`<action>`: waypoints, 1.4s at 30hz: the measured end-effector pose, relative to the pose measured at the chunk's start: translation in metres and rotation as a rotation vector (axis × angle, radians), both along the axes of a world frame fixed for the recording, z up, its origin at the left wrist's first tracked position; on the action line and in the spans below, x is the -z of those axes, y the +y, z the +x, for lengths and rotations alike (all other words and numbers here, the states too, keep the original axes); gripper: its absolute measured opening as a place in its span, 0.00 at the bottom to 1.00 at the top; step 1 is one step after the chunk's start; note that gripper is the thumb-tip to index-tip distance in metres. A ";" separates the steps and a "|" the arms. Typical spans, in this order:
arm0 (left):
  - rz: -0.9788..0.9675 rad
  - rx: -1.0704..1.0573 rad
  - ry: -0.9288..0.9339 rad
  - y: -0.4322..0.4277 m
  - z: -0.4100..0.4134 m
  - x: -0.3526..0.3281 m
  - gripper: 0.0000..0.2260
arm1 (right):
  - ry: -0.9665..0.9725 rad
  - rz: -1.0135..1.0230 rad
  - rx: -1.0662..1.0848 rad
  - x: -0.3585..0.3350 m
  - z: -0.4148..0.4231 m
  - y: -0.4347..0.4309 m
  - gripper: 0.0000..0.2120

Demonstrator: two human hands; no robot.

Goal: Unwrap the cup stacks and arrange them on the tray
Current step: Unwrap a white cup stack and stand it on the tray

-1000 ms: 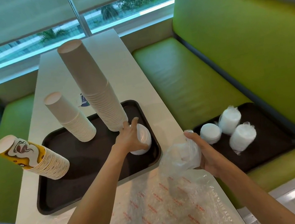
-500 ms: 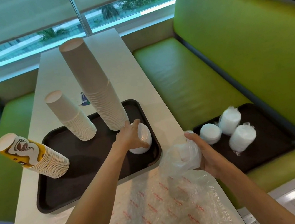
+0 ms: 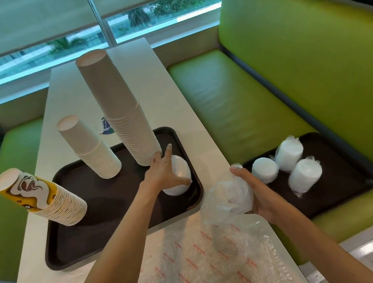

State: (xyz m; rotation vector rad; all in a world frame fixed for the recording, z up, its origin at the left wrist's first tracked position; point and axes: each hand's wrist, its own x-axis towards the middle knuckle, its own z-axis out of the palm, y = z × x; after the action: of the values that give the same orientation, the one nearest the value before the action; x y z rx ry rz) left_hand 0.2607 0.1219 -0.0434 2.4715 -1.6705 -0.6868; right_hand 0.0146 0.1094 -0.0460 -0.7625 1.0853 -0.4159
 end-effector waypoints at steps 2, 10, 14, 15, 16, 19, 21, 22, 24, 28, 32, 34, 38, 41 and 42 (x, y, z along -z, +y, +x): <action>-0.161 -0.063 0.021 0.006 -0.007 -0.013 0.50 | 0.014 -0.007 -0.006 0.000 -0.001 0.000 0.54; -0.516 -0.477 1.213 0.062 -0.093 -0.045 0.09 | 0.074 -0.211 0.138 -0.013 0.014 0.003 0.35; -0.494 -0.510 1.294 0.078 -0.115 -0.037 0.11 | 0.127 -0.206 0.096 -0.014 0.027 0.004 0.31; -0.513 -0.509 1.293 0.079 -0.118 -0.037 0.10 | 0.128 -0.186 0.066 -0.011 0.030 0.005 0.36; -0.535 -0.506 1.277 0.081 -0.120 -0.037 0.10 | 0.123 -0.166 0.041 -0.009 0.032 0.007 0.40; -0.589 -0.526 1.143 0.084 -0.120 -0.031 0.10 | 0.087 -0.132 0.047 -0.005 0.035 0.013 0.33; -0.604 -0.556 1.061 0.085 -0.117 -0.027 0.10 | 0.096 -0.130 0.053 -0.004 0.035 0.015 0.29; -0.599 -0.573 1.040 0.086 -0.115 -0.026 0.10 | 0.096 -0.124 0.059 -0.005 0.035 0.016 0.28; -0.569 -0.608 1.029 0.086 -0.110 -0.027 0.09 | 0.098 -0.103 0.089 -0.004 0.034 0.017 0.27; -0.589 -0.703 1.015 0.075 -0.083 -0.036 0.08 | 0.077 -0.096 0.128 -0.003 0.029 0.013 0.23; -0.651 -0.813 0.953 0.051 -0.044 -0.043 0.11 | 0.086 -0.075 0.163 -0.001 0.023 0.011 0.30; -0.665 -0.848 0.888 0.042 -0.027 -0.042 0.11 | 0.075 -0.041 0.166 0.004 0.019 0.010 0.36; -0.610 -0.882 0.787 0.027 -0.006 -0.027 0.12 | 0.053 -0.038 0.178 0.005 0.012 0.007 0.23; -0.560 -0.905 0.743 0.021 -0.001 -0.015 0.13 | 0.028 -0.053 0.158 0.007 0.007 0.004 0.17; -0.562 -0.901 0.725 0.021 0.000 -0.012 0.13 | 0.027 -0.052 0.159 0.007 0.006 0.003 0.16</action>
State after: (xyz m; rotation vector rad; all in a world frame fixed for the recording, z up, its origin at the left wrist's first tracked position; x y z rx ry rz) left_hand 0.2602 0.1425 -0.0318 1.8883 -0.3416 -0.7006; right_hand 0.0207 0.1124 -0.0527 -0.7320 1.1684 -0.5722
